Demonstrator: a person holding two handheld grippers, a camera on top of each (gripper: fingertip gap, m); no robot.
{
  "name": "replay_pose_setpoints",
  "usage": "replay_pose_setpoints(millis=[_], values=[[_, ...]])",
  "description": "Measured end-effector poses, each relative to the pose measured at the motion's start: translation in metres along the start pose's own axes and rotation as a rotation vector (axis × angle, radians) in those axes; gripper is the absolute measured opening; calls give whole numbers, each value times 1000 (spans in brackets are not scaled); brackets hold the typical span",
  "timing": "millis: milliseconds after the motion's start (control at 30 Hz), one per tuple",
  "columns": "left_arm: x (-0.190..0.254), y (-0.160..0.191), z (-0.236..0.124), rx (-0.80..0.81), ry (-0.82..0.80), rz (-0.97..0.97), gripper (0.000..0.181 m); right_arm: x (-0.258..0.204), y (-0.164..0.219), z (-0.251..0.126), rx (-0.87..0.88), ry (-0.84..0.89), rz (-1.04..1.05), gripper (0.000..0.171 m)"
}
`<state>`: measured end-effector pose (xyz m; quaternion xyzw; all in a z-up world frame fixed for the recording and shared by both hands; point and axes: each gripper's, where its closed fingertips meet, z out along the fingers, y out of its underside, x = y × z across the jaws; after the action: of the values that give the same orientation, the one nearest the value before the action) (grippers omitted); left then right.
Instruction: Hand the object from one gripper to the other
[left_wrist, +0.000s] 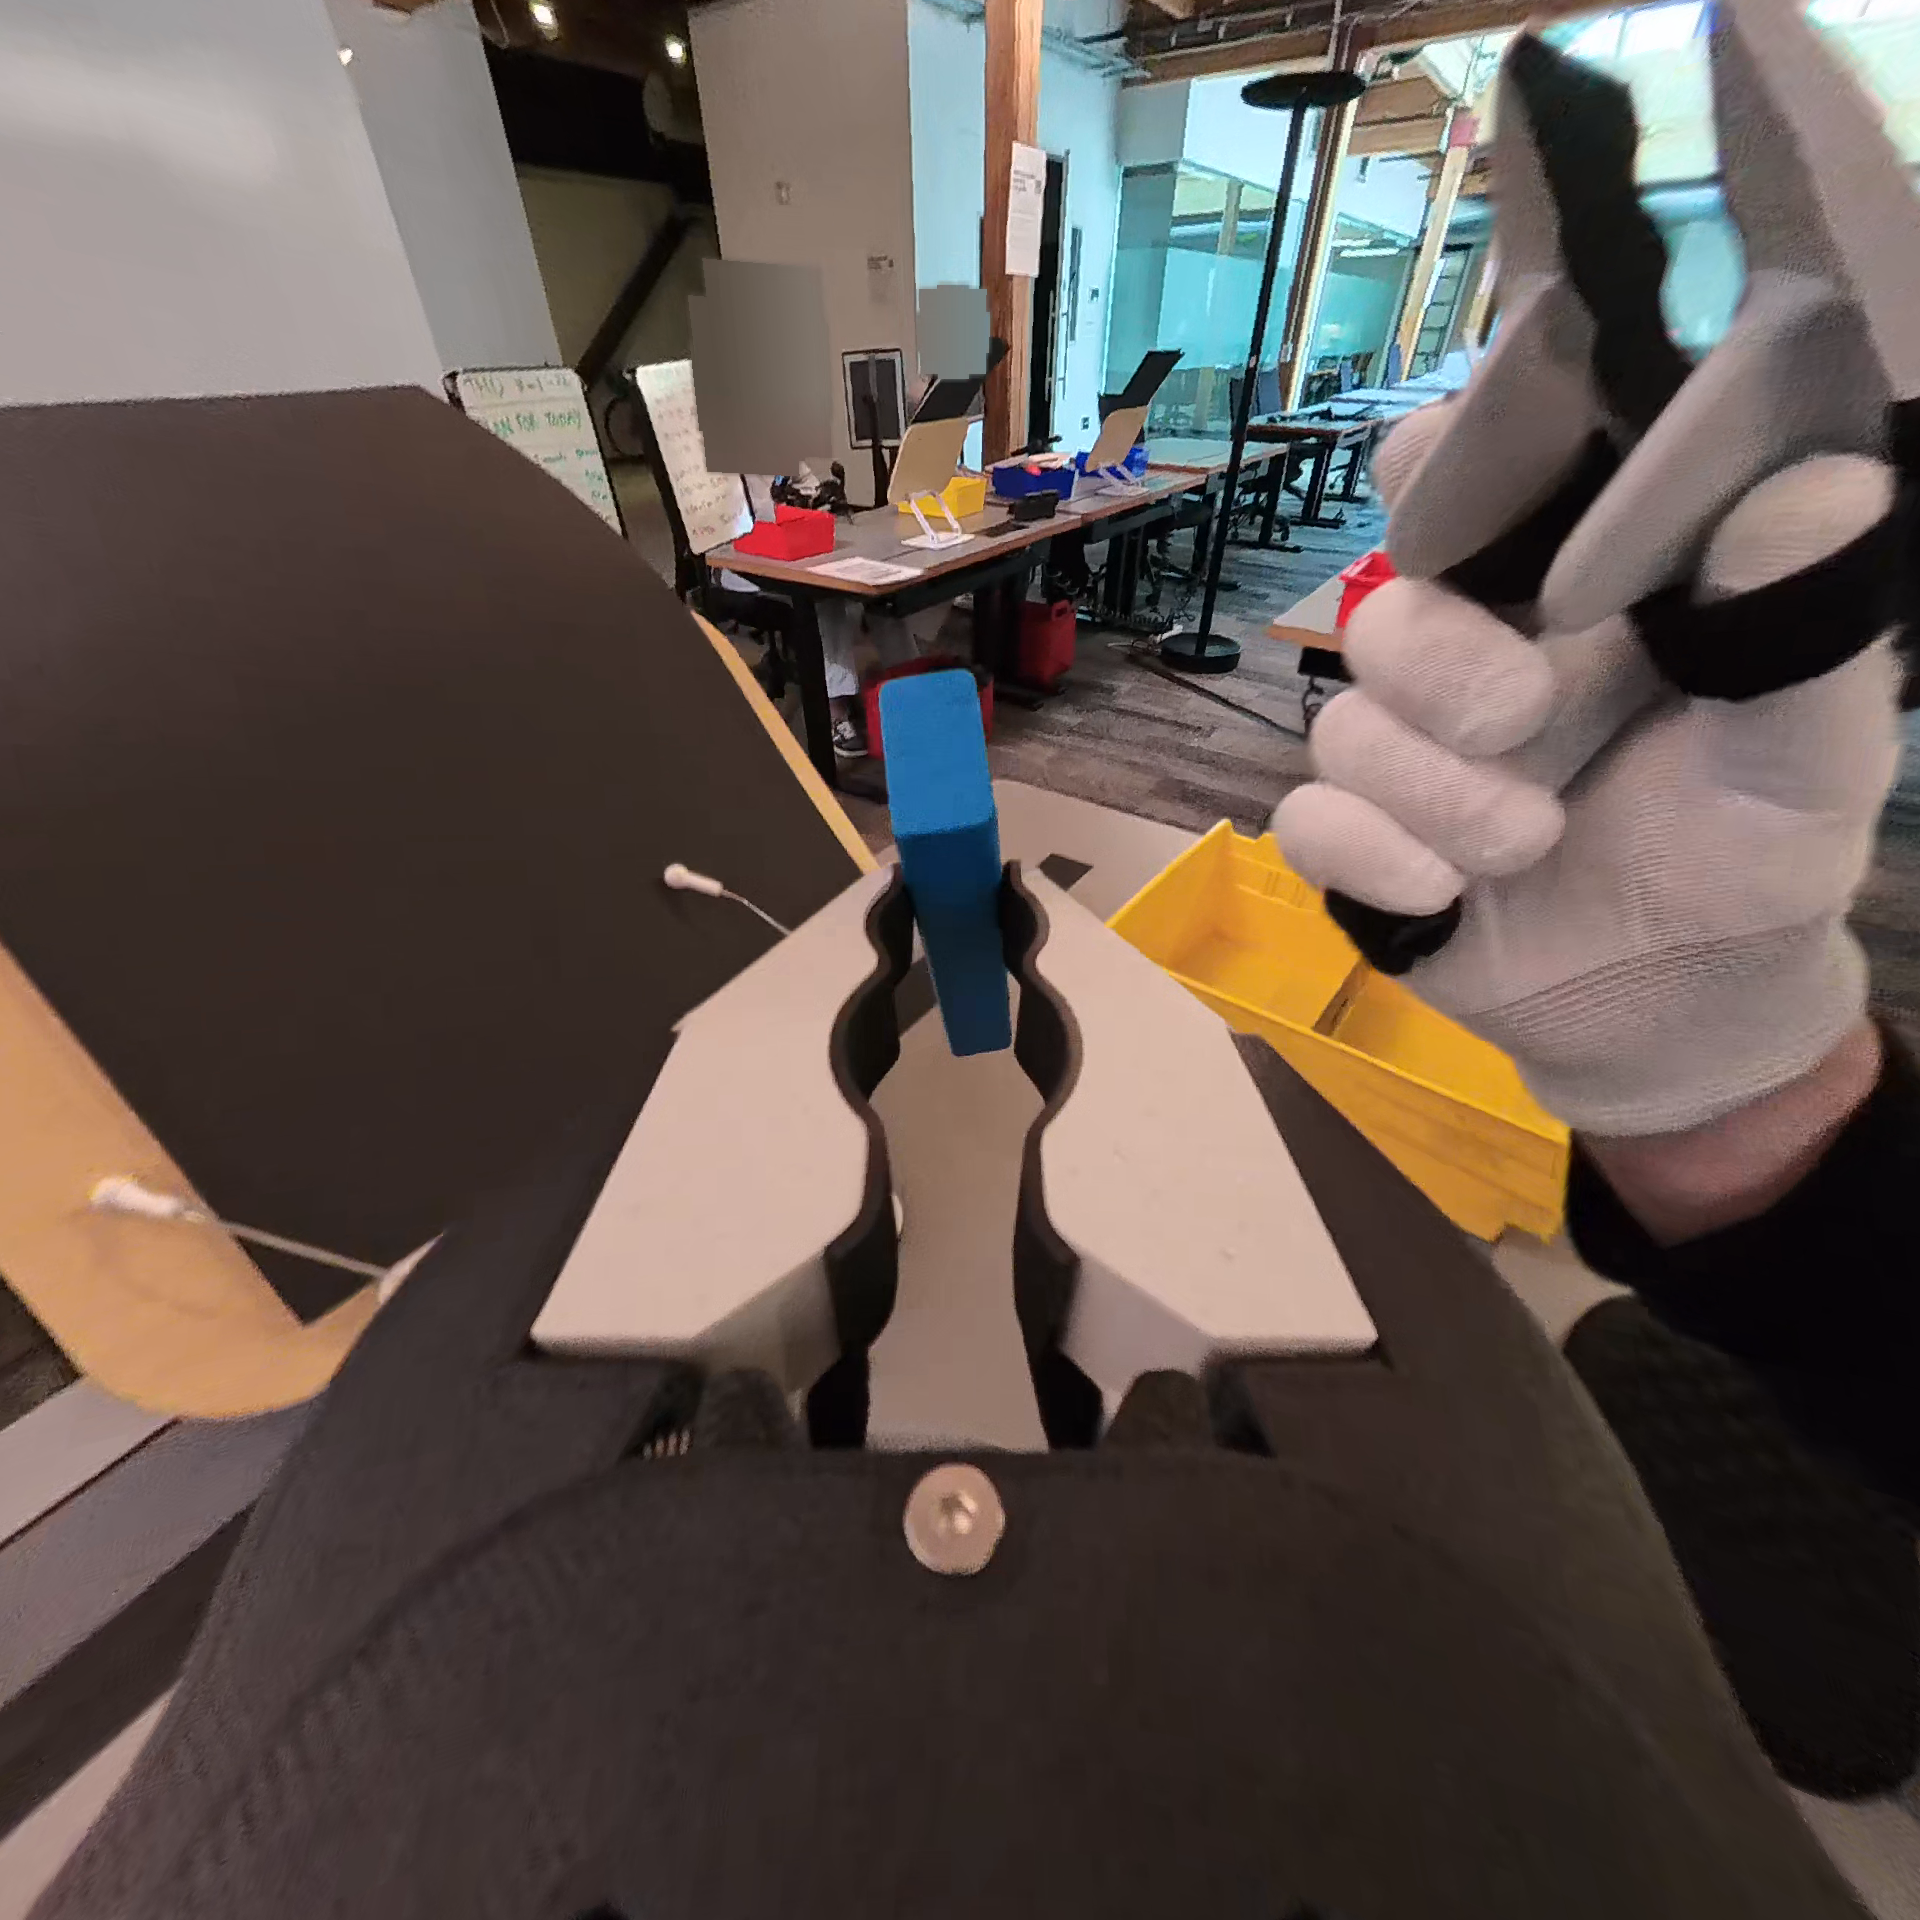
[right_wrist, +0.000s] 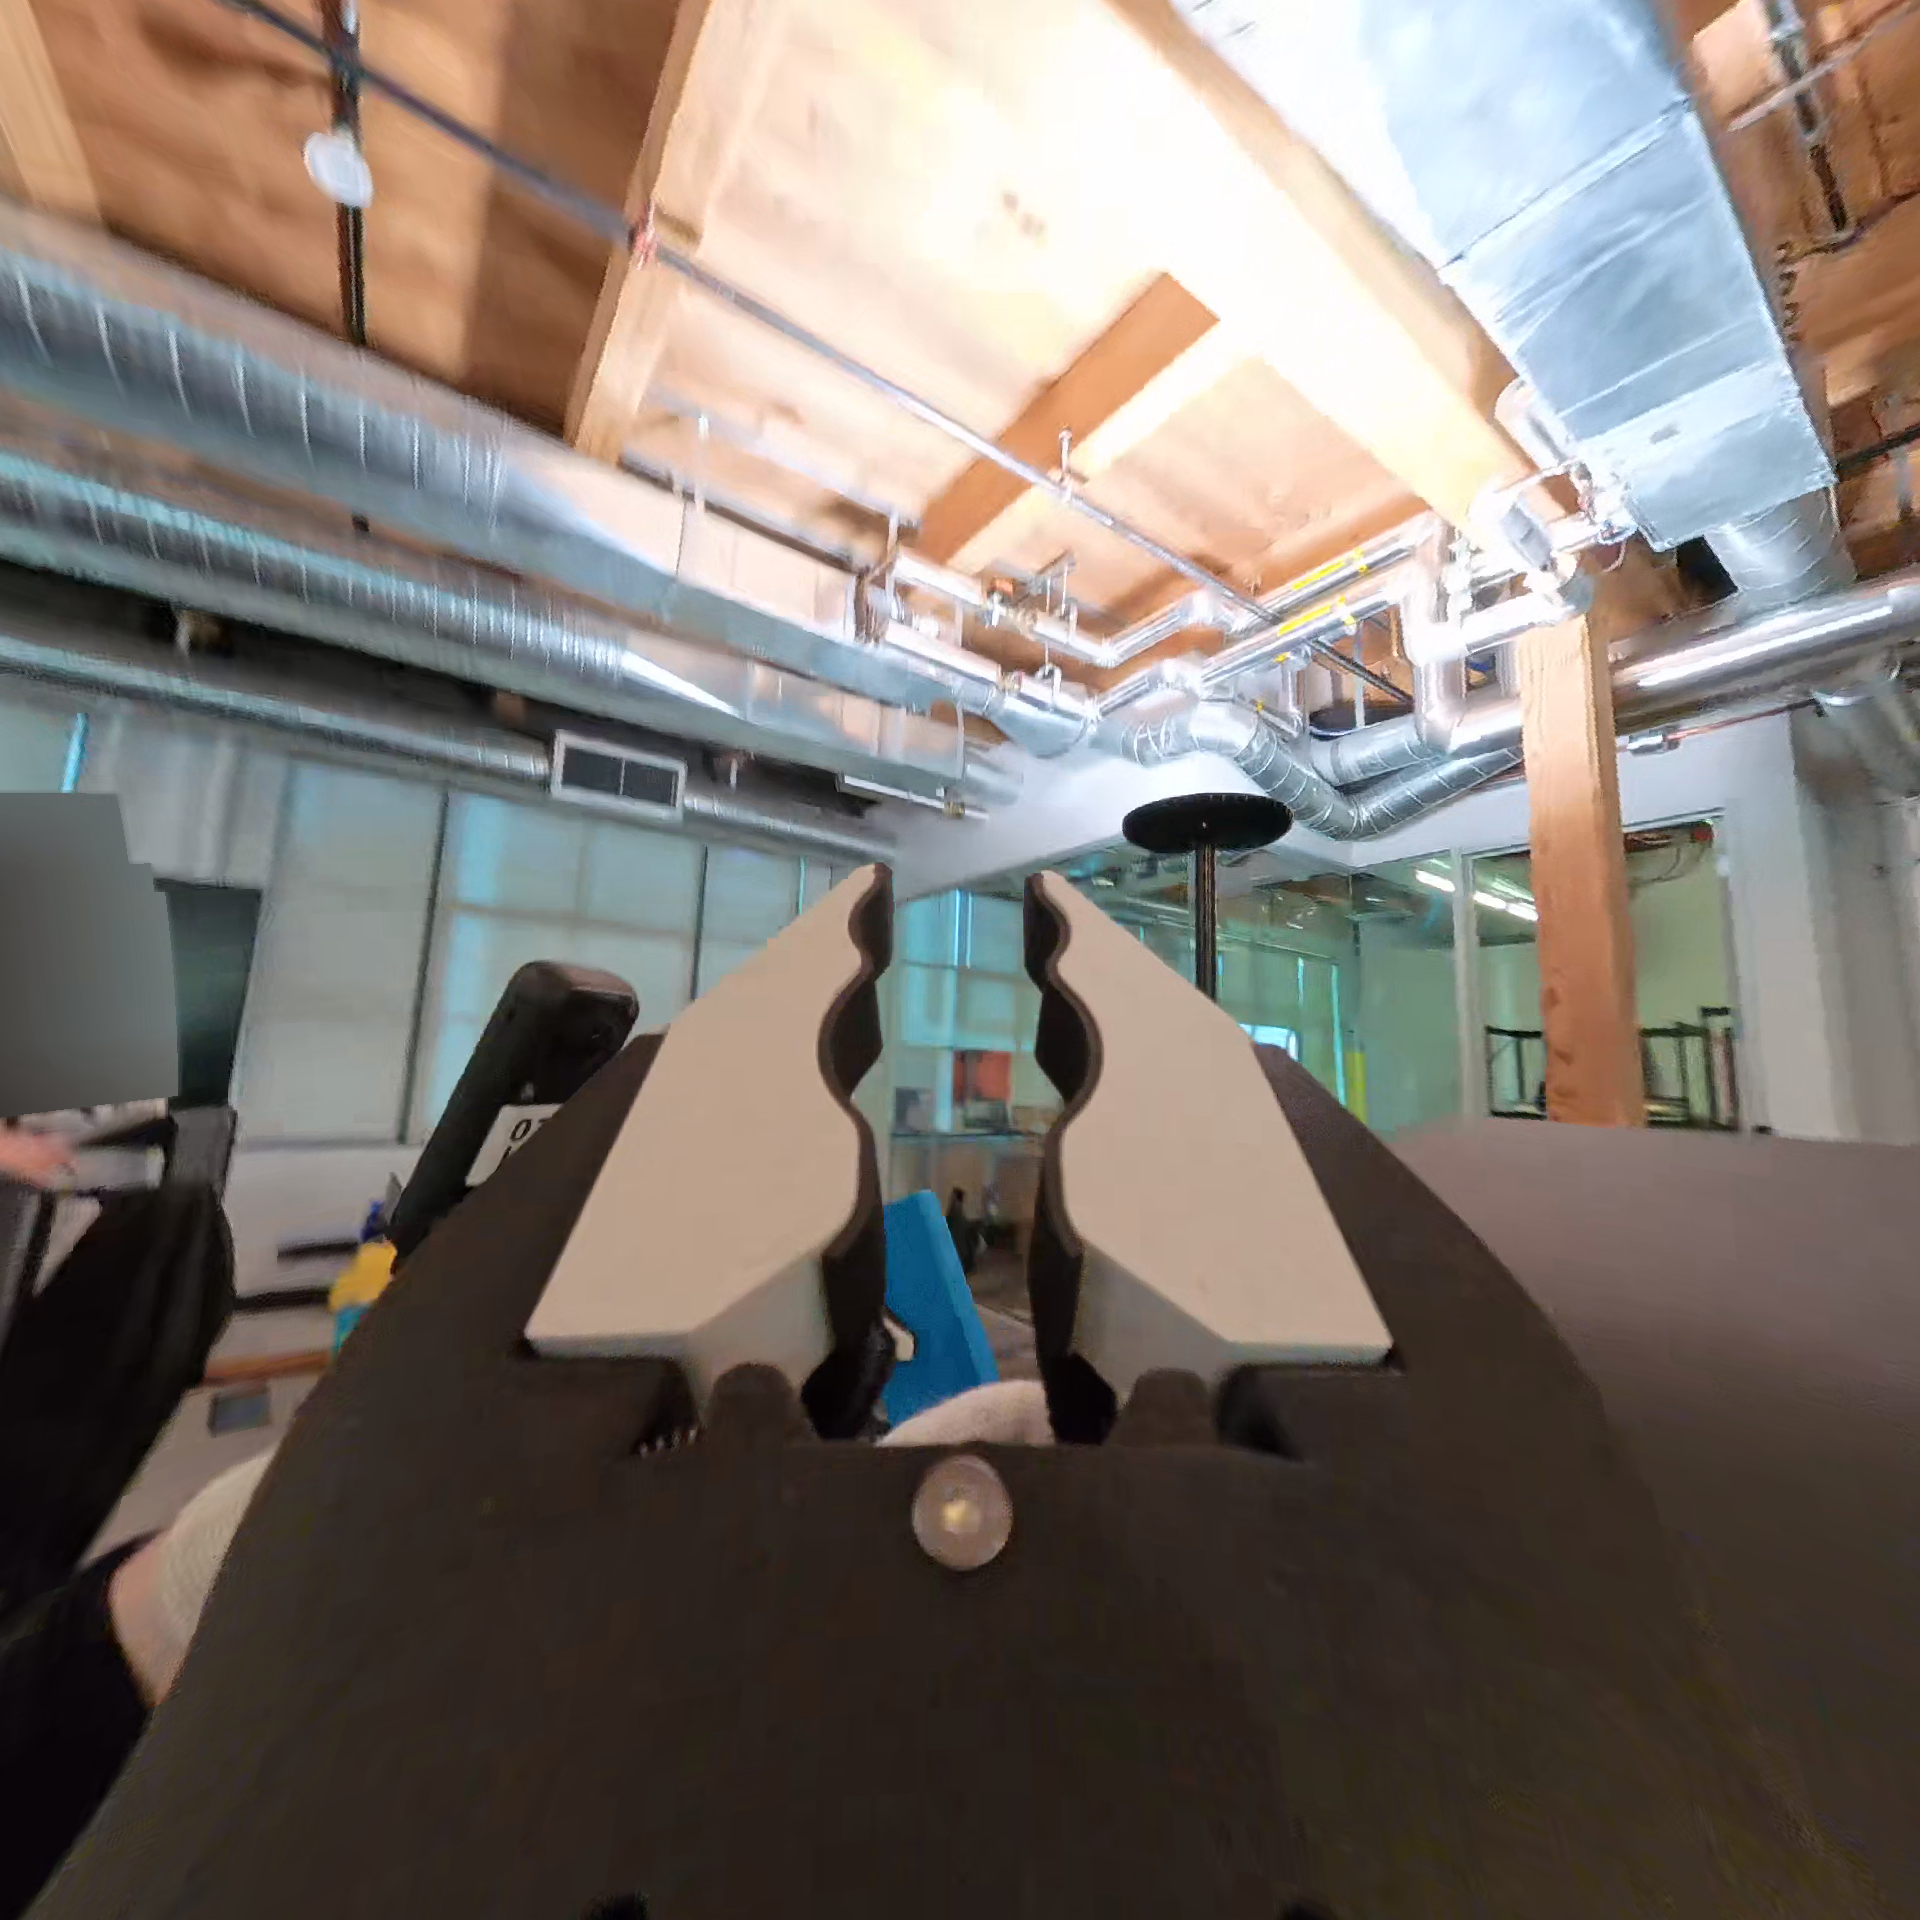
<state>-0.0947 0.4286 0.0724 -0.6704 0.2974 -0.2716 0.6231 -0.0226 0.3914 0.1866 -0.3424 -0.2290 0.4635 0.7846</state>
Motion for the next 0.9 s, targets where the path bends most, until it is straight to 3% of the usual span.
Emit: replay_pose_setpoints(millis=[100,233,300,400,600,900], values=[[-7,3,12,42,32,-16,16,29,32,-13,22,8,89,26],[-19,24,27,52,39,3,16,49,98,-27,-98,-24,85,31],[-24,24,30,71,63,-17,16,48,110,-26,-125,-92,176,36],[-31,24,25,96,84,-46,16,42,131,-30,-211,-148,125,41],[-26,-2,1,321,233,-139,16,34,157,-33,-273,-217,316,60],[-2,10,21,346,360,-157,16,16,163,-34,-149,-341,589,40]])
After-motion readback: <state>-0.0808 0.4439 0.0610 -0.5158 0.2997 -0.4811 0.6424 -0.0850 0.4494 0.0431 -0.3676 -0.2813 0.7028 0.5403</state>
